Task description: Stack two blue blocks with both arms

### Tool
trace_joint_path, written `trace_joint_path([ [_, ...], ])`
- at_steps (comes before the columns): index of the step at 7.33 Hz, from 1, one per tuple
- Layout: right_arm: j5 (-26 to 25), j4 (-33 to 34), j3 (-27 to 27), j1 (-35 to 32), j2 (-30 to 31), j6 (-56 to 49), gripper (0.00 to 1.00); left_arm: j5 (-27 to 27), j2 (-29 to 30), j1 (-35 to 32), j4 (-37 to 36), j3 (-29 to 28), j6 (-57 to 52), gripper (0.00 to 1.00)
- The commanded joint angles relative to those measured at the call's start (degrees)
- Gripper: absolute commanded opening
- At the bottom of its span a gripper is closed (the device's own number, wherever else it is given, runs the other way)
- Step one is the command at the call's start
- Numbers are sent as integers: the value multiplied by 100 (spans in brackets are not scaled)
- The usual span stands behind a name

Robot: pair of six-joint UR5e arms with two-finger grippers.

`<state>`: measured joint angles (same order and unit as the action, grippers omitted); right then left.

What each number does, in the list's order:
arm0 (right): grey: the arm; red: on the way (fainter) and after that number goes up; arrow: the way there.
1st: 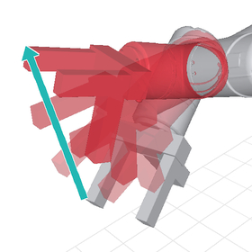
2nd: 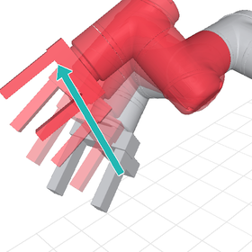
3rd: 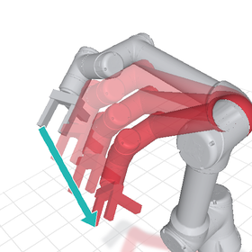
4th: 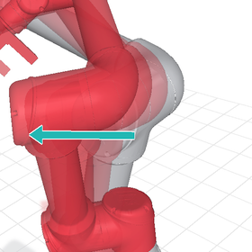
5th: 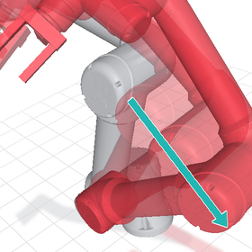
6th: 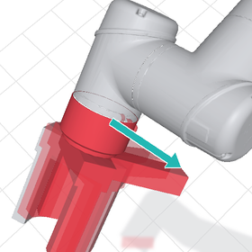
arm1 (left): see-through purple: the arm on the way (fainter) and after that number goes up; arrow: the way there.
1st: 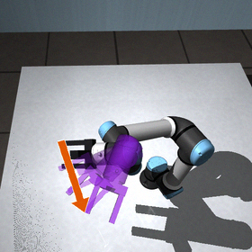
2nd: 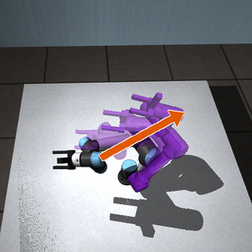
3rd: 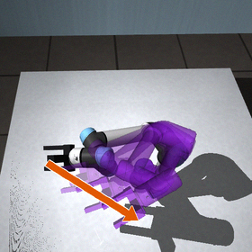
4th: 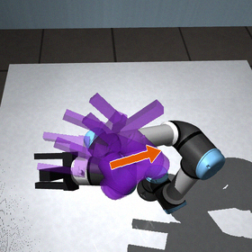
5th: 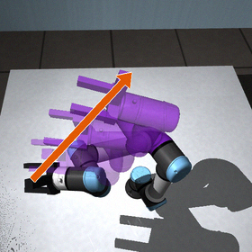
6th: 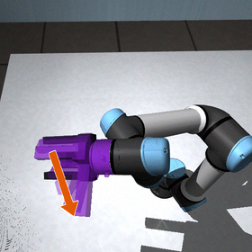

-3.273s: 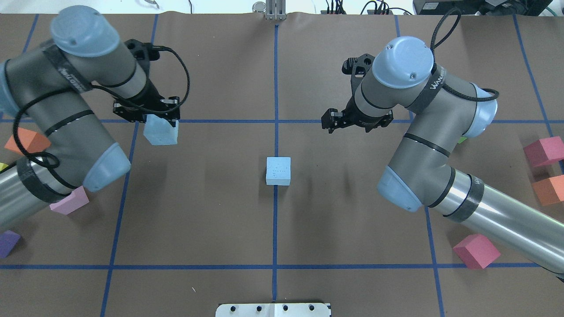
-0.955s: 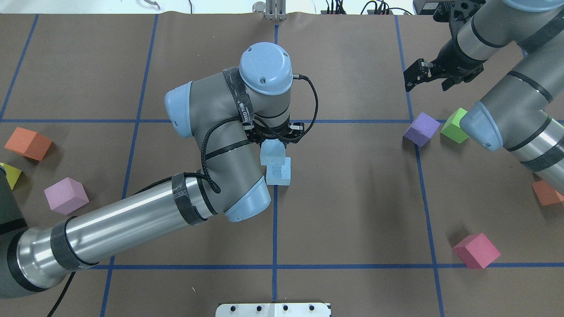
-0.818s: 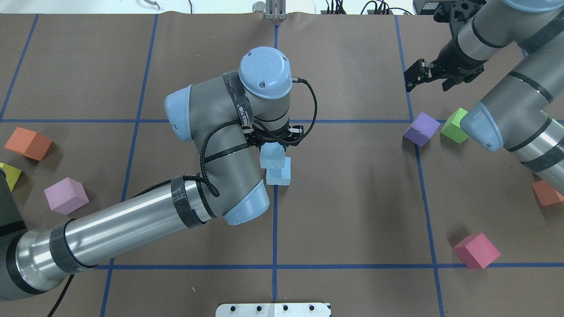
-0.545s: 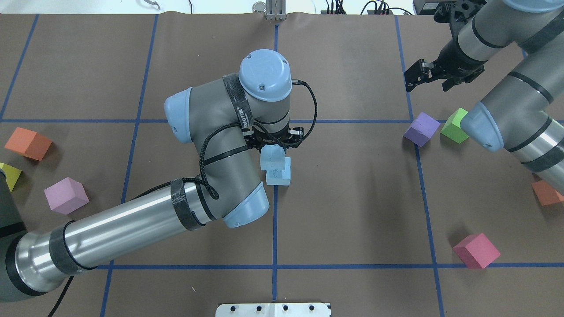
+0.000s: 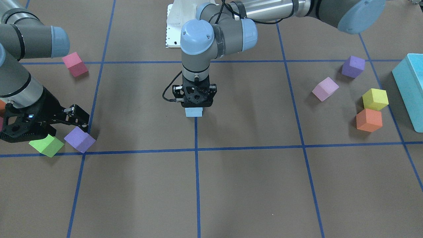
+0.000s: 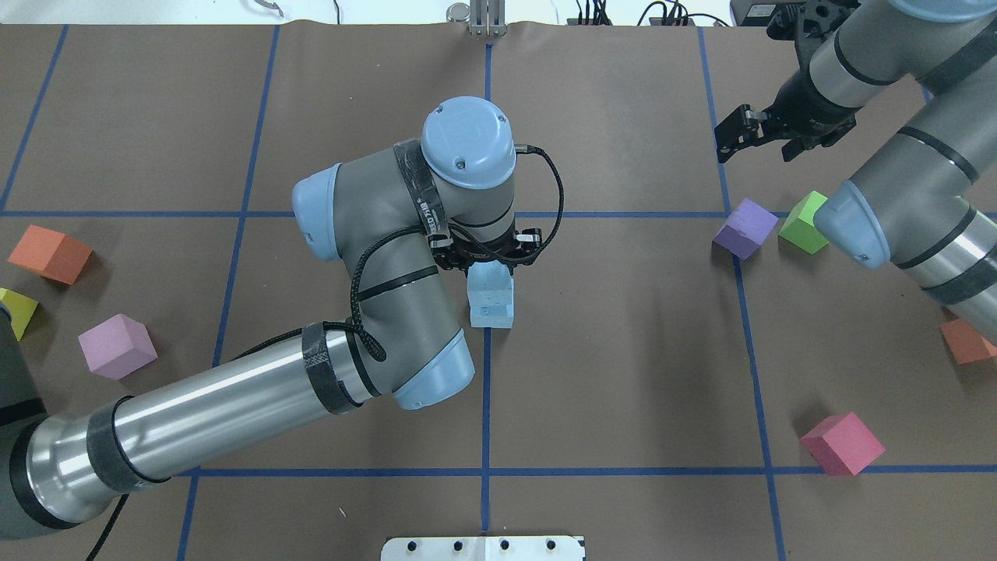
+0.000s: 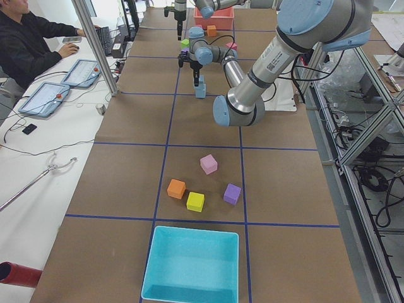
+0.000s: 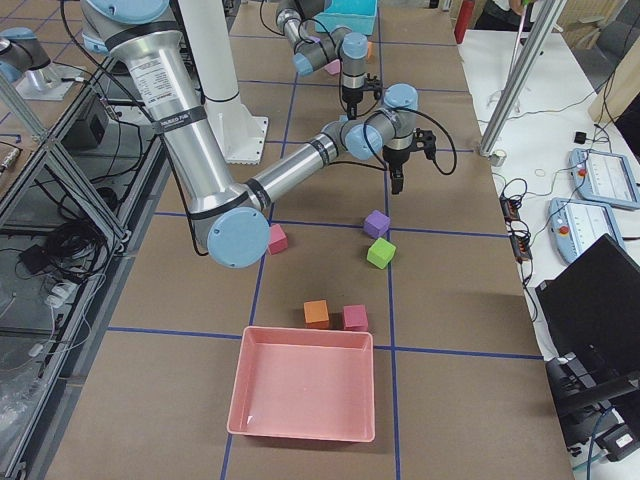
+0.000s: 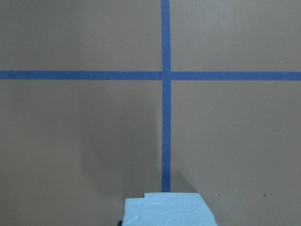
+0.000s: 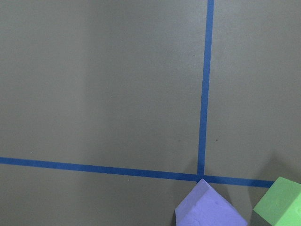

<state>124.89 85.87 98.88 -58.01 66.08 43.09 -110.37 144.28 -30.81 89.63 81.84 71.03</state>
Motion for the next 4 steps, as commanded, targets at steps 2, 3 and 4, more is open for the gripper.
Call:
trace_joint_path([
  [2,0,0,-1,9,1,6,100,7,-5,5,2,51,-54,98],
  [3,0,0,-1,9,1,6,100,7,-5,5,-16,86,-54,98],
  [4,0,0,-1,9,1,6,100,7,3,5,-50,165,-54,98],
])
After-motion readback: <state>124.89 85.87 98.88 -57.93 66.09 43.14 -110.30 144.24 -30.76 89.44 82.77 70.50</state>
